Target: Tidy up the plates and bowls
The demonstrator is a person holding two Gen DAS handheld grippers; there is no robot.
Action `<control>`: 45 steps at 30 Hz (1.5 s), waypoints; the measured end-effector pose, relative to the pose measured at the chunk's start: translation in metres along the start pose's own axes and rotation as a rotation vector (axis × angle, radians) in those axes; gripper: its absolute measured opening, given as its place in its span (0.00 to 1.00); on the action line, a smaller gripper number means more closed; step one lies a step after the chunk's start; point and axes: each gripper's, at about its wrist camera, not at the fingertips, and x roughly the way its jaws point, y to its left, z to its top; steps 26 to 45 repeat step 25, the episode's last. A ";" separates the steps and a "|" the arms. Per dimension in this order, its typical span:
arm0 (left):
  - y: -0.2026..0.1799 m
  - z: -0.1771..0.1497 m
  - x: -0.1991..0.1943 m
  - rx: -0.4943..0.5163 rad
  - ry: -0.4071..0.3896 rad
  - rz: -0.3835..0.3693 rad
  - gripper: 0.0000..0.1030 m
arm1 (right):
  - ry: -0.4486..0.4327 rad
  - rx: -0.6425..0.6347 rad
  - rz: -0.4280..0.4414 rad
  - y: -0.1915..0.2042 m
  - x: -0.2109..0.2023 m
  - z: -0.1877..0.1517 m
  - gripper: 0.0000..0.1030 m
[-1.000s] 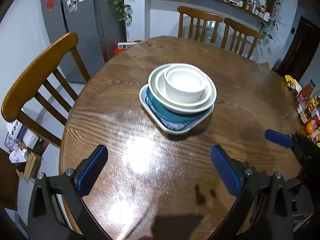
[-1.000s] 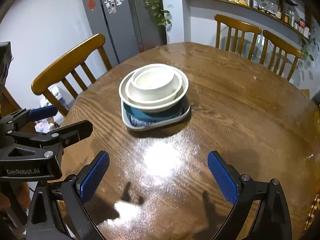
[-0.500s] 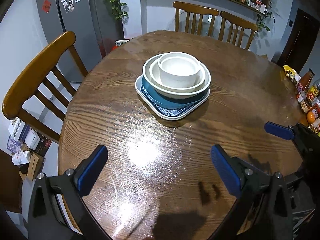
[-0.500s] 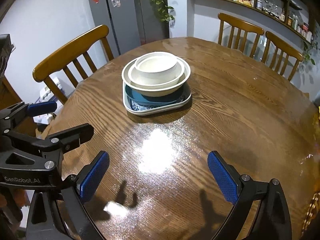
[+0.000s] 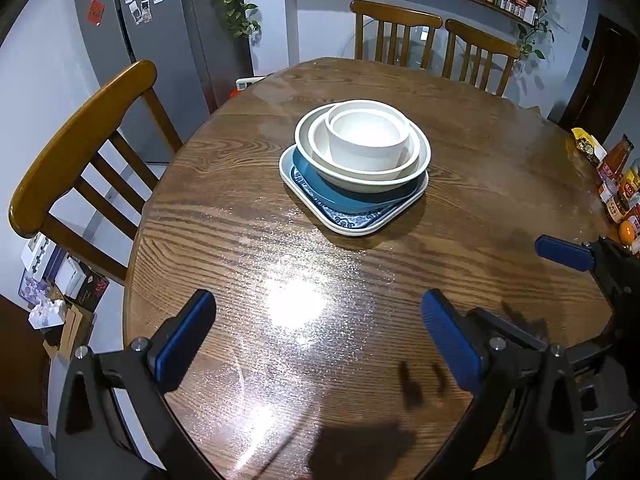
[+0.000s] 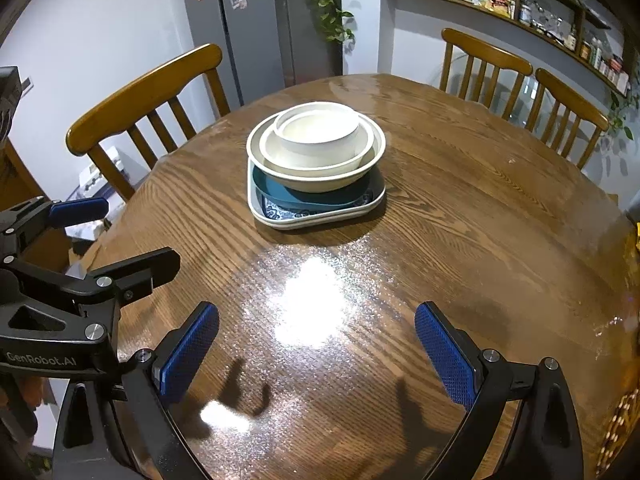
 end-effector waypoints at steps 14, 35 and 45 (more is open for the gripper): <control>-0.001 0.002 0.004 0.004 0.006 0.009 0.99 | 0.004 -0.012 -0.002 -0.001 0.002 0.004 0.96; 0.001 0.005 0.007 0.001 0.005 0.010 0.99 | 0.007 -0.008 -0.009 -0.002 0.004 0.006 0.96; 0.001 0.005 0.007 0.001 0.005 0.010 0.99 | 0.007 -0.008 -0.009 -0.002 0.004 0.006 0.96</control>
